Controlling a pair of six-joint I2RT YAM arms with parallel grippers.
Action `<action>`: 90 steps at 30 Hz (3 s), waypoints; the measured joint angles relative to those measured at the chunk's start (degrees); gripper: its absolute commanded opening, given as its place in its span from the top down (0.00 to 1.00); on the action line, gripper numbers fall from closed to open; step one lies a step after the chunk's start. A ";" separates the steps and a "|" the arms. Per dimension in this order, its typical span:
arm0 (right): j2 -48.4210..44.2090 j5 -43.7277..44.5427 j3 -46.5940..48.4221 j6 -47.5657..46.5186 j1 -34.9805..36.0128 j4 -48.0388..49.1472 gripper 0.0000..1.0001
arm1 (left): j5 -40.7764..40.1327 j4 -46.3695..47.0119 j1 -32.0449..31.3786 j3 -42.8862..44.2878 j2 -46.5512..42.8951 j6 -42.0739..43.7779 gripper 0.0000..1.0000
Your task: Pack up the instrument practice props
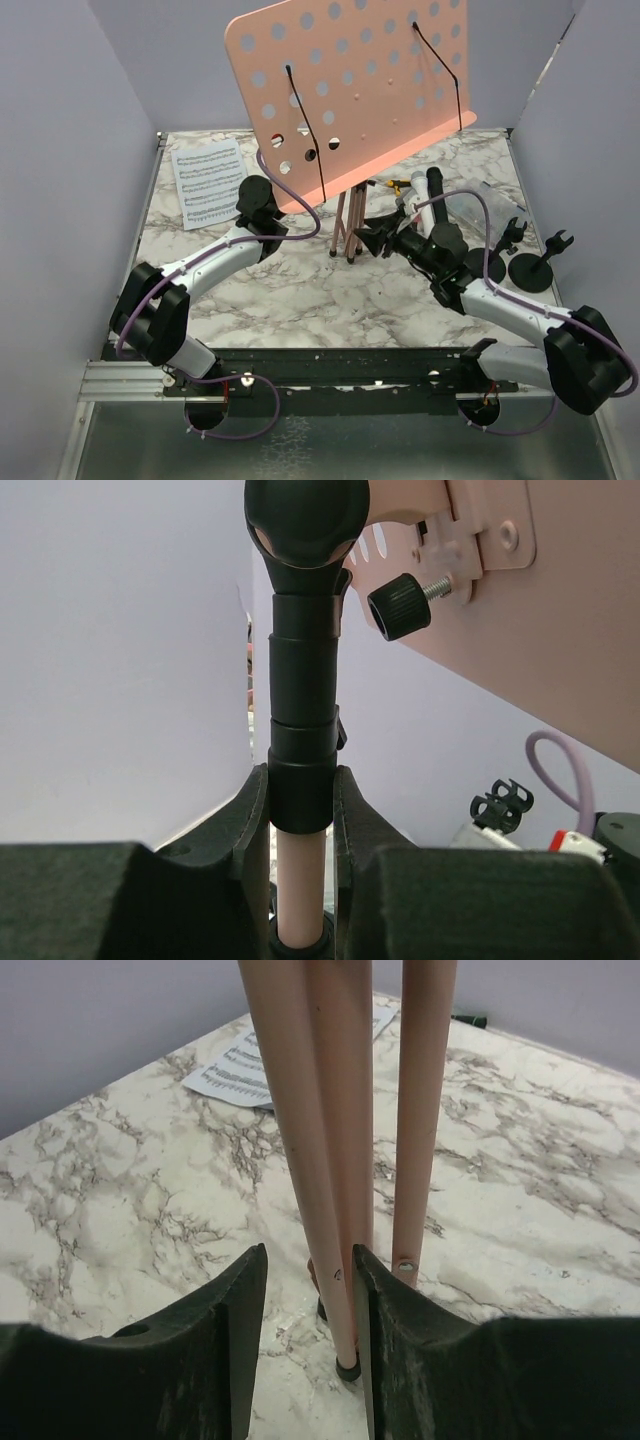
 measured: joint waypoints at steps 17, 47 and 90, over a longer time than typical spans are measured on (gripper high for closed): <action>-4.20 1.79 5.22 -1.77 0.00 0.42 0.57 | -0.07 -3.28 0.00 -0.17 -1.81 0.66 1.00; 13.77 2.32 10.12 1.64 1.49 10.95 0.15 | -0.02 -5.62 -0.28 0.44 -2.49 -1.07 1.00; 27.71 21.77 17.16 22.27 14.53 12.20 0.99 | -18.25 -40.74 -0.33 9.75 -3.10 5.35 1.00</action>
